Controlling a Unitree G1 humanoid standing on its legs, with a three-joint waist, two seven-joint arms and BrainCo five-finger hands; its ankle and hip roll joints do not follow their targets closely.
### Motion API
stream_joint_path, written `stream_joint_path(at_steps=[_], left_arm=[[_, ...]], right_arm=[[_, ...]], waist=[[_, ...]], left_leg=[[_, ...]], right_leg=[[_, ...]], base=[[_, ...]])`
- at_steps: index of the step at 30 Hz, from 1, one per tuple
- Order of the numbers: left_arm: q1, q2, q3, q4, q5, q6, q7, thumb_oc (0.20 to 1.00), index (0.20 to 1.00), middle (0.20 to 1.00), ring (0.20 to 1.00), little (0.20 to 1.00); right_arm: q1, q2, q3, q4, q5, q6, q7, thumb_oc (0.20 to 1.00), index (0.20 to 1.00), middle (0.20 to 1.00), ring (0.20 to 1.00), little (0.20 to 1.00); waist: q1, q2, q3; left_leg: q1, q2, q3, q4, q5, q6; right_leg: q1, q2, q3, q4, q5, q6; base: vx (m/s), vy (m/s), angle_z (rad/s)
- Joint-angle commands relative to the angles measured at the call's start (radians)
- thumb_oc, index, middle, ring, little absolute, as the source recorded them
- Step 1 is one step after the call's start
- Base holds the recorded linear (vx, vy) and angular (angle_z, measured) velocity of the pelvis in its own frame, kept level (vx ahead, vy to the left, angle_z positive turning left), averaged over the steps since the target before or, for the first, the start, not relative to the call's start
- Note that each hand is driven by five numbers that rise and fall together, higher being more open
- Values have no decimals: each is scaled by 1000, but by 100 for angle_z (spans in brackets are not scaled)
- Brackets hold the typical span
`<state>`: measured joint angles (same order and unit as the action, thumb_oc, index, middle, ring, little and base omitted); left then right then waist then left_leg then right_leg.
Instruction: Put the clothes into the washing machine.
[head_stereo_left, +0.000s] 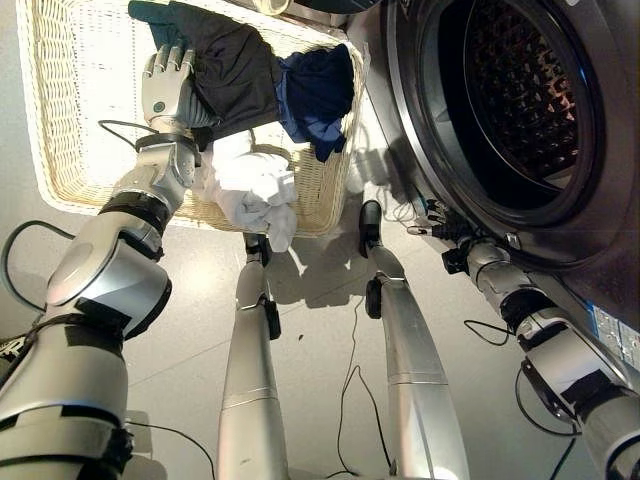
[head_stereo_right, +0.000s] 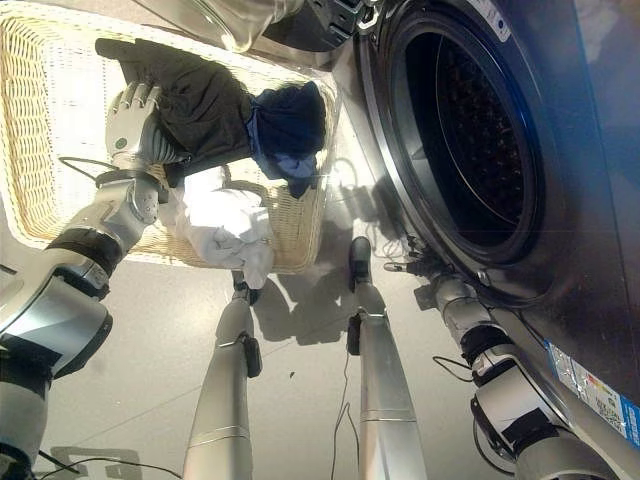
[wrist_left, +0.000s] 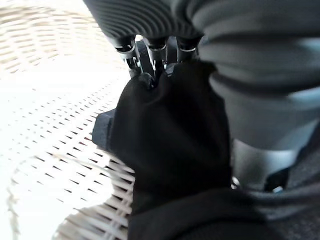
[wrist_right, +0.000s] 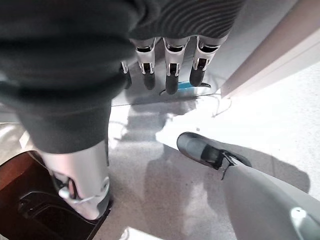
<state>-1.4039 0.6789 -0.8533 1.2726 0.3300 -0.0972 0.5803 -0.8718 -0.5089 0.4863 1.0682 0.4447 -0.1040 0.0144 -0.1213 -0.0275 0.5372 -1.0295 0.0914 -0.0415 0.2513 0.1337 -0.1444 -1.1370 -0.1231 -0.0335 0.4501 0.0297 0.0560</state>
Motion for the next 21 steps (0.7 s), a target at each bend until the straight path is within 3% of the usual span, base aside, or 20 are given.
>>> stream_joint_path(at_steps=[1,2,7,15,21], left_arm=[[-35,-48,-50,42,106,25,-61,1000,1000,1000,1000,1000],[-33,-56,-66,51,127,37,-85,200,200,200,200,200],[-32,-70,-88,58,111,61,-115,200,200,200,200,200],[-12,-78,-62,69,31,49,-91,200,200,200,200,200],[41,-82,42,59,-114,-35,-21,200,200,200,200,200]], right_arm=[[3,-22,40,0,30,-21,0,1000,1000,1000,1000,1000],[-4,-19,46,5,32,-22,0,1000,1000,1000,1000,1000],[-20,-14,54,13,35,-19,-1,1000,1000,1000,1000,1000],[-30,-9,53,19,40,-21,-6,1000,1000,1000,1000,1000],[-19,-1,42,-17,77,-33,-7,1000,1000,1000,1000,1000]], waist=[[11,-43,-17],[9,-42,-17],[7,-40,-17],[13,-32,-17],[23,-29,-17]], left_leg=[[-22,-40,-14,74,-33,51],[-21,-40,-12,71,-31,51],[-18,-40,-6,65,-28,51],[-19,-42,-5,58,-22,50],[-13,-48,-10,59,-21,49]], right_leg=[[37,39,-4,-126,131,66],[37,39,-3,-130,134,67],[37,40,-1,-135,137,68],[34,38,0,-134,136,68],[40,36,-4,-130,133,67]], base=[[0,0,0],[0,0,0],[0,0,0],[0,0,0],[2,-5,0]])
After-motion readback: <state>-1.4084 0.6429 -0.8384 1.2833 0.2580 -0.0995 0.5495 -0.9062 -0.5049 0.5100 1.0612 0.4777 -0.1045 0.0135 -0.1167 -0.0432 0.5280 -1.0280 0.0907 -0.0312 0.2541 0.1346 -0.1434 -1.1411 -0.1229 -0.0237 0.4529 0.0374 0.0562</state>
